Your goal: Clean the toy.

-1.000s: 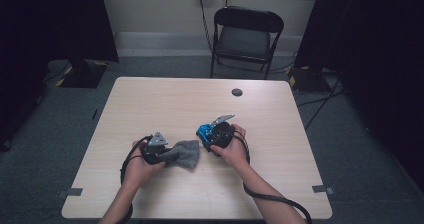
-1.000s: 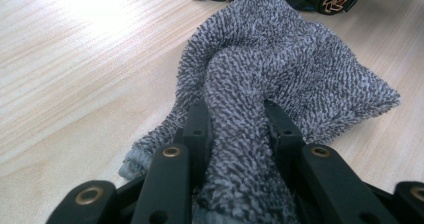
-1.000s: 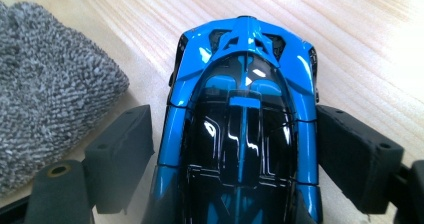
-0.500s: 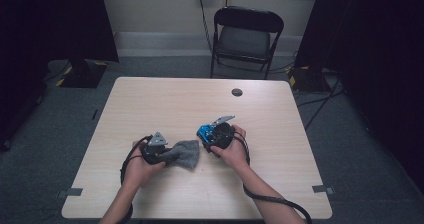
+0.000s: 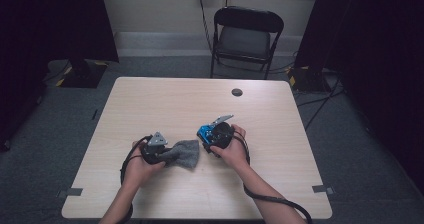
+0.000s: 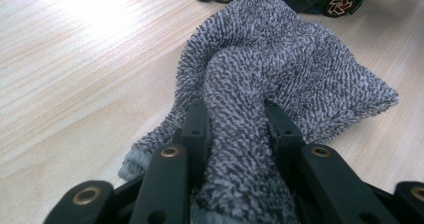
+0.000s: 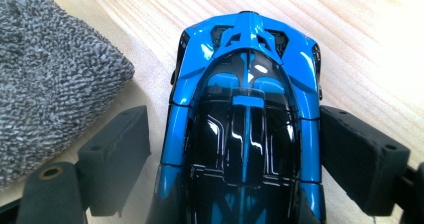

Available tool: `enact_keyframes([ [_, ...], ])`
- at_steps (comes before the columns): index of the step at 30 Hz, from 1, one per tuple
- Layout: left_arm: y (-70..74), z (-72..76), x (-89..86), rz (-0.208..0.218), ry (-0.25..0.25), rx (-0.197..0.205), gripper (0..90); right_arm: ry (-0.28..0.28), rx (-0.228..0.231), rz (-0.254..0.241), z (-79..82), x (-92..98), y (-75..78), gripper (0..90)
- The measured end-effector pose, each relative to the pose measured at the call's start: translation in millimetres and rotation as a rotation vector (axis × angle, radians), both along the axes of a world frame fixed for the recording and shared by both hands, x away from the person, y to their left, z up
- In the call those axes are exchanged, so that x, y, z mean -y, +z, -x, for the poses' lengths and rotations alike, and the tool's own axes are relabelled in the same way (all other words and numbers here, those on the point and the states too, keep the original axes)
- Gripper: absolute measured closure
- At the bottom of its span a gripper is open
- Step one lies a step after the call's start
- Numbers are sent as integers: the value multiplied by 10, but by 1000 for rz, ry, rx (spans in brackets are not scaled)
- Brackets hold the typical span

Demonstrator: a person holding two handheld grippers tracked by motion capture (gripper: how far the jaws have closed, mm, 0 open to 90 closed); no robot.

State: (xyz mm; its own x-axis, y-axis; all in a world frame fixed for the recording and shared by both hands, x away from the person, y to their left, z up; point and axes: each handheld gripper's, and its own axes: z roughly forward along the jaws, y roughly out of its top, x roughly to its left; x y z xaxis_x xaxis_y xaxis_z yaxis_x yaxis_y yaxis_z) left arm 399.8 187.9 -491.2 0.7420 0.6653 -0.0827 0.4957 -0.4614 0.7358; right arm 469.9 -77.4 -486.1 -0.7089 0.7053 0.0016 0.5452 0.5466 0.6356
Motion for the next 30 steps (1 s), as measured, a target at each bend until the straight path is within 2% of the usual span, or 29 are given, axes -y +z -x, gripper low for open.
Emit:
enact_keyframes([
  [7, 3, -1, 3, -7, -1, 4, 682, -5, 15, -25, 39, 42, 22, 153],
  [13, 0, 5, 8, -3, 0, 3, 680, 10, 22, -8, 37, 29, 68, 157],
  [15, -1, 5, 5, -2, 0, 5, 679, 7, 28, 0, 33, 30, 55, 154],
  [20, -3, 1, 1, 1, -2, 4, 679, 11, -1, 5, 40, 36, -14, 150],
  [22, -3, 3, 1, 0, -3, 5, 678, 3, 8, 12, 40, 35, -32, 160],
  [24, -2, 2, 0, -3, -2, 8, 678, -4, -13, 0, 27, 32, -48, 152],
  [27, -2, 1, -2, -2, -3, 7, 678, -3, 4, 2, 30, 8, -62, 161],
  [30, -4, 0, -2, 3, -3, 3, 678, -27, 19, -12, 45, 6, -73, 186],
])
